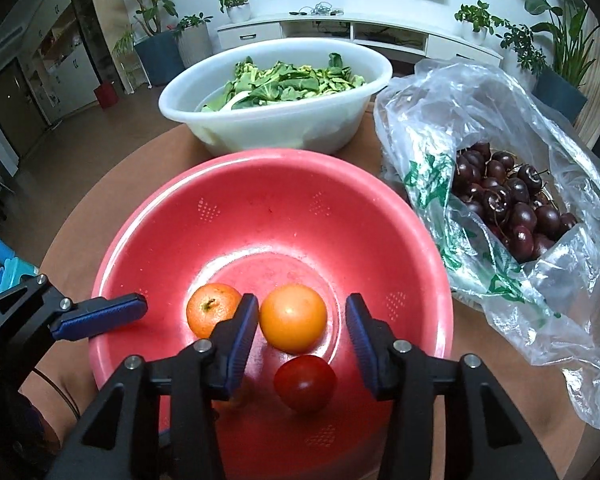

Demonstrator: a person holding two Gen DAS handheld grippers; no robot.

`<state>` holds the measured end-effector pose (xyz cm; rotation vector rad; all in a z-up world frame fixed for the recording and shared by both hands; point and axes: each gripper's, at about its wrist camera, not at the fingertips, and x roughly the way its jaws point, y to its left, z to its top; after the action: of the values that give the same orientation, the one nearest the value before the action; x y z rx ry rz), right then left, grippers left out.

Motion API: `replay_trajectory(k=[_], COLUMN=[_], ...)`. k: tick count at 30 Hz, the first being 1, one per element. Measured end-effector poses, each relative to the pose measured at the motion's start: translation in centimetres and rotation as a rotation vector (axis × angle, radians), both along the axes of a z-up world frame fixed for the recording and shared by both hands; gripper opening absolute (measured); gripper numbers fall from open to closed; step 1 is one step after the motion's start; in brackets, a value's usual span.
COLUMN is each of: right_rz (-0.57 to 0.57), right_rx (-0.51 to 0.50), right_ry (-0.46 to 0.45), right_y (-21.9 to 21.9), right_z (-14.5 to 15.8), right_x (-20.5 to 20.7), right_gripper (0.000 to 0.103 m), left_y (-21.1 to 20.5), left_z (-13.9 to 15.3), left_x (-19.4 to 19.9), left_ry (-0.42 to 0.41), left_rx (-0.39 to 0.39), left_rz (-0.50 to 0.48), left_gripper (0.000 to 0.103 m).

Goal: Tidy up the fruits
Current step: 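Carry orange and brown fruit into the red bowl and open both grippers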

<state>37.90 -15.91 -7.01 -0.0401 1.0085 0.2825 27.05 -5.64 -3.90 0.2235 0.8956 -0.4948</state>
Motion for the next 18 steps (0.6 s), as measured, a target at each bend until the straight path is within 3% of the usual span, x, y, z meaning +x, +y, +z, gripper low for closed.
replay_trajectory(k=[3, 6, 10, 18], right_rz=[-0.002, -0.020, -0.041, -0.069], right_rx=[-0.001, 0.023, 0.090, 0.219], right_ry=[-0.007, -0.030, -0.077, -0.133], right_y=[-0.1, -0.9, -2.4, -5.9], right_z=[0.4, 1.6, 3.9, 5.8], right_x=[-0.3, -1.0, -3.2, -12.0], right_gripper=[0.050, 0.053, 0.066, 0.069], left_y=[0.5, 1.5, 3.2, 6.3], left_z=[0.7, 1.7, 2.9, 2.9], left_x=[-0.6, -1.7, -4.0, -11.3], left_ry=[-0.005, -0.022, -0.040, -0.027], left_rx=[-0.022, -0.052, -0.087, -0.144], left_rz=[0.007, 0.030, 0.048, 0.083], left_gripper=[0.066, 0.079, 0.090, 0.092])
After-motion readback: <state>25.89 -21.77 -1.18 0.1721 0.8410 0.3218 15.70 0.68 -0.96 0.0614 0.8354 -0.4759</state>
